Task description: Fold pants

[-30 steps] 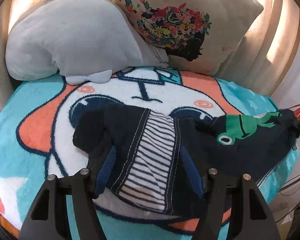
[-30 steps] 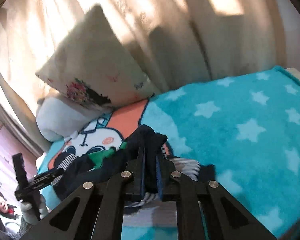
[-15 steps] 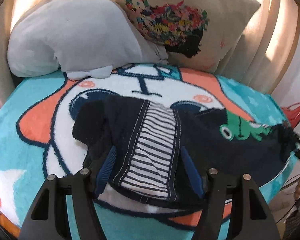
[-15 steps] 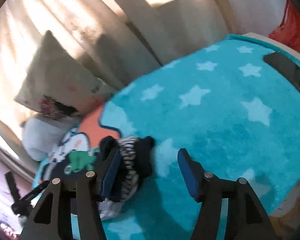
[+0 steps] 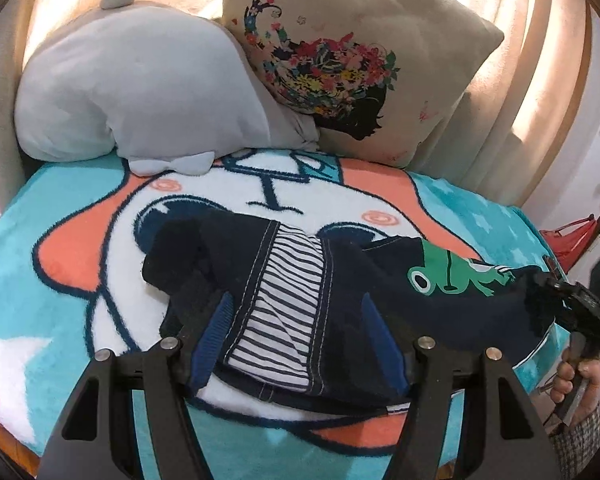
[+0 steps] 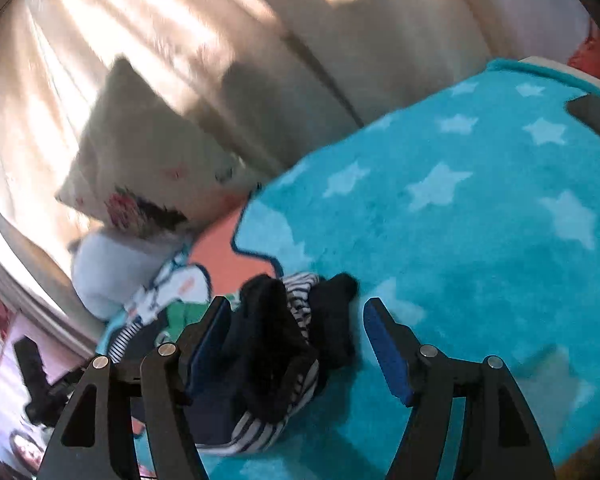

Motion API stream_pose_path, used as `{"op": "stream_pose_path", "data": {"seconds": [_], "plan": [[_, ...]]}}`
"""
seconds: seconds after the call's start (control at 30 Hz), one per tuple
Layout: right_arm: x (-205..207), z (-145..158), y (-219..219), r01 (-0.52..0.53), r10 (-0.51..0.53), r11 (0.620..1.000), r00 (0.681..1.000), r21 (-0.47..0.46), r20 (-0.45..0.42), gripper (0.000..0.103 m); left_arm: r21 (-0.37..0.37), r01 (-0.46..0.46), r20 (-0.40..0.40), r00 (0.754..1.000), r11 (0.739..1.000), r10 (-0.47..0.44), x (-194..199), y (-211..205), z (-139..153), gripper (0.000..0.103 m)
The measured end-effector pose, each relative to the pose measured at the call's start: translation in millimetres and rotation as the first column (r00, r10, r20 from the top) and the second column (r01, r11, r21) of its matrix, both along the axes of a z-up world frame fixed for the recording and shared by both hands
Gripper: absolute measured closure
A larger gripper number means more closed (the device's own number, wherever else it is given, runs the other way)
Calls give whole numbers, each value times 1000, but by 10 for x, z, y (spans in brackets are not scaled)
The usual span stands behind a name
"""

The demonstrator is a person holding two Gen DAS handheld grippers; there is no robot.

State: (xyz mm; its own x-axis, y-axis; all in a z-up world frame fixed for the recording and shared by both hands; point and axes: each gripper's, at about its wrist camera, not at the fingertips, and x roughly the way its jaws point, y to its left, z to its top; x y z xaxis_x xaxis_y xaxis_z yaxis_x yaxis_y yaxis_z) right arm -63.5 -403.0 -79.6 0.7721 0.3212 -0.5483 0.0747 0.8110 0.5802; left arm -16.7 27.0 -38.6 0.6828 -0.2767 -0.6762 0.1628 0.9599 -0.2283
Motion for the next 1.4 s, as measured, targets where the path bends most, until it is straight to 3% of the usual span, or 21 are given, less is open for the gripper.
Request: {"op": "stream_pose_path", "data": {"seconds": [0.1, 0.13, 0.17, 0.47, 0.53, 0.63, 0.7, 0.77, 0.83, 0.9, 0.97, 1.07, 1.2, 1.33, 1.4], "plan": [[216, -58, 159, -69, 69, 997, 997, -16, -21, 37, 5, -15, 16, 1000, 1000, 15, -12, 9, 25, 37], [283, -63, 217, -90, 89, 996, 996, -22, -32, 64, 6, -19, 18, 1000, 1000, 19, -9, 22, 28, 37], [371, -73, 255, -124, 123, 992, 991, -15, -48, 84, 13, -29, 20, 999, 999, 29, 2, 25, 28, 37], [673, 484, 248, -96, 104, 978, 994, -185, 31, 85, 59, -152, -5, 988, 987, 152, 133, 120, -61, 37], [741, 467, 192, -82, 88, 977, 996, -195, 23, 85, 107, -178, -17, 983, 978, 181, 166, 112, -116, 37], [833, 292, 66, -46, 41, 981, 999, -188, -26, 84, 91, -185, -90, 977, 979, 193, 241, 160, -258, 37], [877, 101, -39, -18, 3, 983, 996, -182, -84, 77, 76, -183, -123, 974, 980, 191, 261, 182, -317, 36], [837, 8, -195, 52, -76, 978, 991, -202, -111, 54, 85, -167, -116, 977, 982, 176, 222, 172, -269, 37], [694, 104, -365, 130, -143, 979, 987, -156, -73, 51, 79, -145, -80, 985, 986, 151, 135, 150, -134, 37], [536, 299, -434, 181, -190, 964, 981, -193, -30, 50, 61, -114, -31, 993, 992, 116, 53, 98, 31, 37], [390, 553, -385, 156, -152, 965, 988, -209, 32, 50, 47, -76, 7, 997, 996, 76, 44, -15, 177, 37], [349, 723, -188, 14, -5, 991, 998, -135, 60, 50, 70, -21, 23, 1000, 997, 19, 158, -252, 181, 34], [516, 527, 168, -189, 189, 982, 982, -5, 4, 50, 128, -15, -58, 998, 992, 22, 388, -424, -114, 34], [815, 153, 280, -162, 146, 980, 979, -114, -140, 51, 154, -13, -90, 996, 988, 27, 419, -418, -292, 34], [929, 7, 197, -135, 116, 984, 982, -120, -151, 55, 170, -5, -78, 997, 985, 18, 379, -439, -219, 34]]}}
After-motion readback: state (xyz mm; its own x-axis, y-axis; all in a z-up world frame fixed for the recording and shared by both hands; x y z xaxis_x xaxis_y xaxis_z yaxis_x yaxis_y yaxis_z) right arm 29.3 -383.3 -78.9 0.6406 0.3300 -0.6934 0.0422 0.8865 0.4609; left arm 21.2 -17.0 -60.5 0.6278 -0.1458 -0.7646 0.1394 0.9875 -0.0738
